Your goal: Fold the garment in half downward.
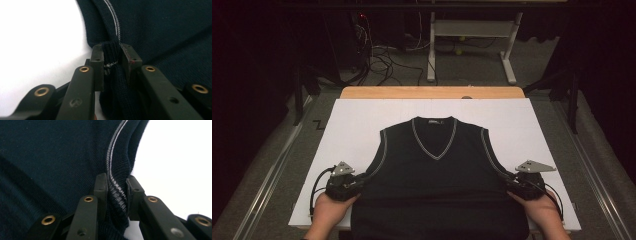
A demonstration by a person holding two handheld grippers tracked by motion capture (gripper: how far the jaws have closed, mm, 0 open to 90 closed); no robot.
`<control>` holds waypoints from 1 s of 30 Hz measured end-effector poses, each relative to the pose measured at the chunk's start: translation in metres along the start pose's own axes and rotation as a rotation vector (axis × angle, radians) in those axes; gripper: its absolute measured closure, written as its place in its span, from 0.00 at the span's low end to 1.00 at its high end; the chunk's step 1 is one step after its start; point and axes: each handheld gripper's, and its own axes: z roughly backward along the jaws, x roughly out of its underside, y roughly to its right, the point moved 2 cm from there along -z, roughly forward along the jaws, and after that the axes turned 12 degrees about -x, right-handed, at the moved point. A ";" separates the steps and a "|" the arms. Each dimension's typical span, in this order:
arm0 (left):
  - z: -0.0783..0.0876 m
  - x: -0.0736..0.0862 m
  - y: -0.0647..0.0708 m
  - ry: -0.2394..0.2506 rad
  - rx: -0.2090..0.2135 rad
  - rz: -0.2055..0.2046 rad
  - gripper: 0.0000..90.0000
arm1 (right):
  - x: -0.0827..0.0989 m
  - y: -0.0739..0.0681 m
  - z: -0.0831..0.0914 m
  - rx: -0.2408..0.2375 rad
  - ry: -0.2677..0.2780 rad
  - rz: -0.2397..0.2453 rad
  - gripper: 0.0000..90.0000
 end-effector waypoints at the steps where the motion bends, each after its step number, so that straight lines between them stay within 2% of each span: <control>1: 0.002 0.002 0.001 -0.001 0.000 0.005 0.78 | 0.002 -0.001 0.002 -0.007 0.002 0.006 0.84; 3: 0.007 0.007 0.004 0.001 0.007 0.027 0.78 | 0.006 -0.003 0.011 -0.026 0.016 -0.001 0.84; 7: 0.015 0.011 0.009 0.001 -0.009 0.017 0.78 | 0.010 -0.007 0.018 -0.034 0.029 0.006 0.85; 10: 0.023 0.017 0.013 0.000 0.001 0.016 0.78 | 0.017 -0.013 0.026 -0.054 0.034 0.007 0.85; 15: 0.033 0.024 0.015 0.006 0.012 0.018 0.78 | 0.025 -0.017 0.032 -0.073 0.041 0.007 0.85; 21: 0.034 0.025 0.014 0.023 0.018 0.022 0.77 | 0.028 -0.020 0.034 -0.085 0.030 0.005 0.83; 22: 0.034 0.025 0.014 0.029 0.015 0.026 0.74 | 0.028 -0.020 0.035 -0.084 0.031 0.006 0.80; 25: 0.034 0.021 0.007 0.077 0.012 0.062 0.54 | 0.027 -0.016 0.036 -0.094 0.055 -0.016 0.67; 27: 0.034 0.018 0.002 0.123 0.007 0.093 0.46 | 0.025 -0.012 0.036 -0.118 0.091 -0.060 0.57; 28: 0.034 0.014 -0.003 0.157 -0.014 0.104 0.41 | 0.023 -0.009 0.037 -0.118 0.118 -0.080 0.51; 29: 0.034 0.014 -0.003 0.157 -0.014 0.104 0.38 | 0.023 -0.009 0.037 -0.118 0.118 -0.080 0.51; 30: 0.034 0.008 -0.008 0.199 -0.033 0.134 0.36 | 0.020 -0.008 0.037 -0.103 0.143 -0.069 0.45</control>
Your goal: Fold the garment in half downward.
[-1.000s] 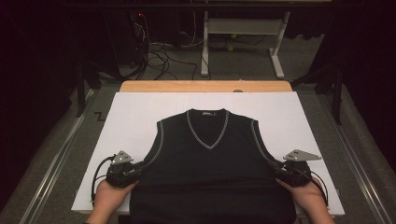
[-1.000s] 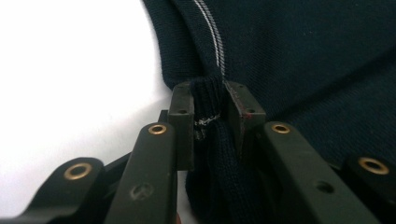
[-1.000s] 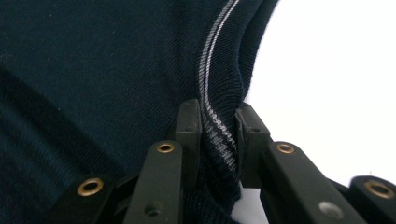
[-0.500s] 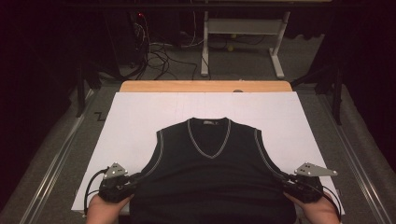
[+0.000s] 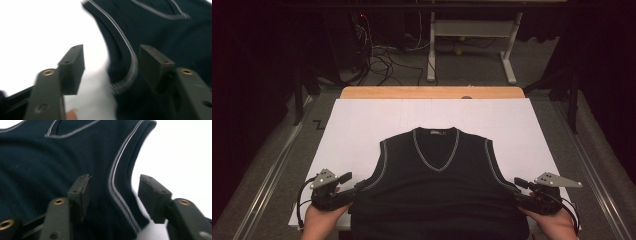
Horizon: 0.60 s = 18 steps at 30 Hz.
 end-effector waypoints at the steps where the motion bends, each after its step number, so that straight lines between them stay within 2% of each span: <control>1: 0.000 0.000 0.000 0.000 0.000 0.000 0.36 | 0.000 0.000 0.000 0.000 0.000 0.000 0.45; 3: -0.004 -0.009 -0.004 0.033 0.018 0.044 0.36 | -0.004 0.001 -0.002 0.022 0.014 0.017 0.38; 4: -0.008 -0.016 -0.005 0.034 0.019 0.047 0.31 | -0.010 0.003 -0.004 0.048 0.032 0.024 0.32; 5: -0.008 -0.016 -0.005 0.034 0.019 0.047 0.31 | -0.010 0.003 -0.004 0.048 0.032 0.024 0.32; 8: -0.016 -0.035 -0.002 0.042 -0.005 -0.011 0.29 | -0.022 0.009 -0.008 0.077 0.051 0.016 0.25; 13: -0.032 -0.065 0.001 0.053 -0.028 -0.053 0.20 | -0.045 0.021 -0.023 0.109 0.046 0.016 0.18; 15: -0.040 -0.076 0.002 0.038 -0.024 -0.069 0.14 | -0.055 0.025 -0.031 0.121 0.041 0.021 0.17; 16: -0.043 -0.081 0.001 0.051 -0.024 -0.083 0.13 | -0.064 0.029 -0.040 0.136 0.046 0.035 0.14; 18: -0.043 -0.091 -0.003 0.121 -0.046 -0.121 0.13 | -0.069 0.031 -0.044 0.145 0.050 0.035 0.12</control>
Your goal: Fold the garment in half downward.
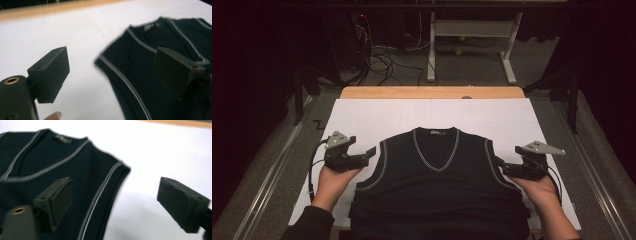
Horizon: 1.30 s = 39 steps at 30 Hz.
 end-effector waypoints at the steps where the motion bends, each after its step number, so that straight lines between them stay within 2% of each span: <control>1: -0.001 -0.004 -0.004 0.019 -0.004 0.016 0.12 | -0.004 0.002 -0.005 0.009 0.002 -0.002 0.09; 2: -0.003 -0.008 -0.008 0.026 0.007 0.041 0.09 | -0.007 0.005 -0.009 0.018 0.002 -0.007 0.06; 5: -0.015 -0.012 -0.019 0.006 0.000 0.100 0.00 | -0.012 0.013 -0.024 0.051 -0.012 -0.024 0.00; 6: -0.021 -0.011 -0.021 -0.010 -0.005 0.113 0.00 | -0.013 0.019 -0.033 0.047 -0.028 -0.036 0.00; 7: -0.033 -0.007 -0.022 -0.053 -0.005 0.129 0.00 | -0.014 0.020 -0.038 0.048 -0.036 -0.052 0.00; 8: -0.033 -0.007 -0.022 -0.053 -0.005 0.129 0.00 | -0.014 0.020 -0.038 0.048 -0.036 -0.052 0.00; 10: -0.046 -0.003 -0.020 -0.096 0.010 0.135 0.00 | -0.016 0.024 -0.049 0.049 -0.054 -0.068 0.01; 15: -0.069 0.001 -0.011 -0.171 0.027 0.130 0.00 | -0.021 0.023 -0.062 0.049 -0.083 -0.069 0.01; 18: -0.083 0.003 -0.006 -0.246 0.055 0.121 0.00 | -0.025 0.023 -0.071 0.043 -0.104 -0.071 0.05; 20: -0.089 0.004 -0.004 -0.303 0.090 0.131 0.00 | -0.027 0.023 -0.076 0.034 -0.108 -0.083 0.12; 21: -0.092 0.004 -0.003 -0.332 0.094 0.131 0.02 | -0.027 0.023 -0.079 0.035 -0.120 -0.084 0.12; 22: -0.097 0.006 0.000 -0.371 0.098 0.119 0.09 | -0.028 0.024 -0.084 0.042 -0.152 -0.096 0.18; 23: -0.097 0.006 0.000 -0.371 0.098 0.119 0.11 | -0.028 0.024 -0.084 0.042 -0.152 -0.096 0.18; 24: -0.100 0.007 0.003 -0.405 0.092 0.108 0.13 | -0.028 0.025 -0.088 0.041 -0.173 -0.101 0.23; 26: -0.104 0.009 0.009 -0.463 0.089 0.094 0.13 | -0.028 0.025 -0.090 0.049 -0.188 -0.095 0.25; 27: -0.105 0.008 0.018 -0.490 0.015 0.024 0.18 | -0.026 0.023 -0.094 0.082 -0.240 -0.087 0.30; 28: -0.105 0.008 0.018 -0.490 0.015 0.024 0.21 | -0.024 0.023 -0.096 0.076 -0.258 -0.084 0.33; 29: -0.106 0.008 0.024 -0.503 -0.025 -0.024 0.21 | -0.024 0.023 -0.096 0.076 -0.258 -0.084 0.33; 30: -0.106 0.004 0.028 -0.523 -0.029 -0.032 0.29 | -0.023 0.022 -0.096 0.090 -0.252 -0.075 0.41; 31: -0.106 0.004 0.028 -0.523 -0.029 -0.032 0.32 | -0.023 0.022 -0.096 0.090 -0.252 -0.075 0.41; 32: -0.107 0.003 0.029 -0.531 -0.027 -0.025 0.32 | -0.024 0.021 -0.096 0.086 -0.247 -0.076 0.48; 33: -0.107 0.001 0.030 -0.530 -0.015 -0.028 0.44 | -0.024 0.018 -0.096 0.078 -0.251 -0.055 0.59; 34: -0.107 0.001 0.031 -0.531 -0.011 -0.033 0.44 | -0.024 0.018 -0.096 0.078 -0.251 -0.055 0.59; 35: -0.108 0.000 0.030 -0.532 -0.011 -0.024 0.47 | -0.025 0.016 -0.096 0.068 -0.258 -0.043 0.65; 36: -0.108 -0.001 0.029 -0.533 -0.002 -0.005 0.57 | -0.026 0.012 -0.097 0.050 -0.271 -0.022 0.74; 37: -0.109 -0.001 0.029 -0.532 0.010 0.014 0.57 | -0.026 0.012 -0.097 0.050 -0.271 -0.022 0.74; 39: -0.109 -0.003 0.028 -0.543 0.014 0.021 0.67 | -0.026 0.011 -0.097 0.034 -0.272 -0.025 0.81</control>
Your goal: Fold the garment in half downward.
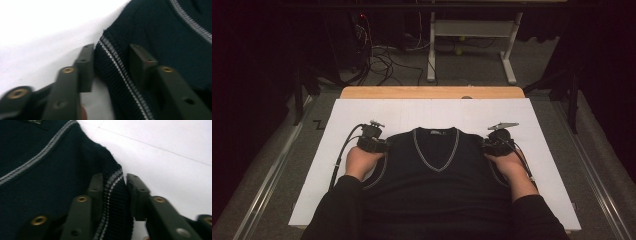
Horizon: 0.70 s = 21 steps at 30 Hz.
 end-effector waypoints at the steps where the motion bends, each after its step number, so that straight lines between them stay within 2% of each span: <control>1: 0.000 -0.001 0.001 0.002 -0.006 0.011 0.71 | 0.000 0.000 0.000 -0.007 0.002 -0.004 0.84; 2: 0.000 -0.001 0.003 0.016 -0.025 0.014 0.76 | 0.000 0.001 0.000 -0.008 0.004 -0.011 0.86; 5: 0.003 -0.004 0.007 0.074 -0.046 0.014 0.79 | -0.001 -0.002 0.001 0.025 0.003 0.026 0.88; 6: 0.010 -0.008 0.007 0.131 -0.039 0.031 0.79 | -0.002 0.001 0.006 0.037 0.034 0.021 0.88; 7: 0.010 -0.008 0.007 0.131 -0.039 0.031 0.79 | -0.003 0.002 0.009 0.037 0.048 0.018 0.88; 10: 0.024 -0.016 0.004 0.200 -0.019 0.041 0.79 | -0.007 0.005 0.016 0.047 0.079 0.019 0.88; 11: 0.029 -0.020 0.003 0.214 -0.021 0.042 0.79 | -0.010 0.007 0.020 0.052 0.089 0.015 0.88; 12: 0.039 -0.028 0.002 0.252 -0.032 0.046 0.79 | -0.016 0.008 0.030 0.075 0.119 0.024 0.87; 13: 0.039 -0.028 0.002 0.252 -0.032 0.046 0.79 | -0.016 0.008 0.030 0.075 0.119 0.024 0.87; 14: 0.050 -0.036 0.001 0.298 -0.029 0.062 0.79 | -0.025 0.009 0.042 0.089 0.165 0.034 0.87; 15: 0.050 -0.036 0.001 0.298 -0.029 0.062 0.79 | -0.025 0.009 0.042 0.089 0.165 0.034 0.87; 16: 0.055 -0.040 0.000 0.316 -0.035 0.068 0.79 | -0.034 0.009 0.053 0.102 0.203 0.034 0.87; 17: 0.061 -0.044 0.000 0.339 -0.034 0.071 0.79 | -0.034 0.009 0.053 0.102 0.203 0.034 0.87; 20: 0.079 -0.056 -0.001 0.397 -0.044 0.063 0.79 | -0.048 0.008 0.070 0.125 0.270 0.051 0.87; 21: 0.085 -0.060 -0.001 0.413 -0.046 0.061 0.79 | -0.057 0.007 0.079 0.134 0.307 0.061 0.87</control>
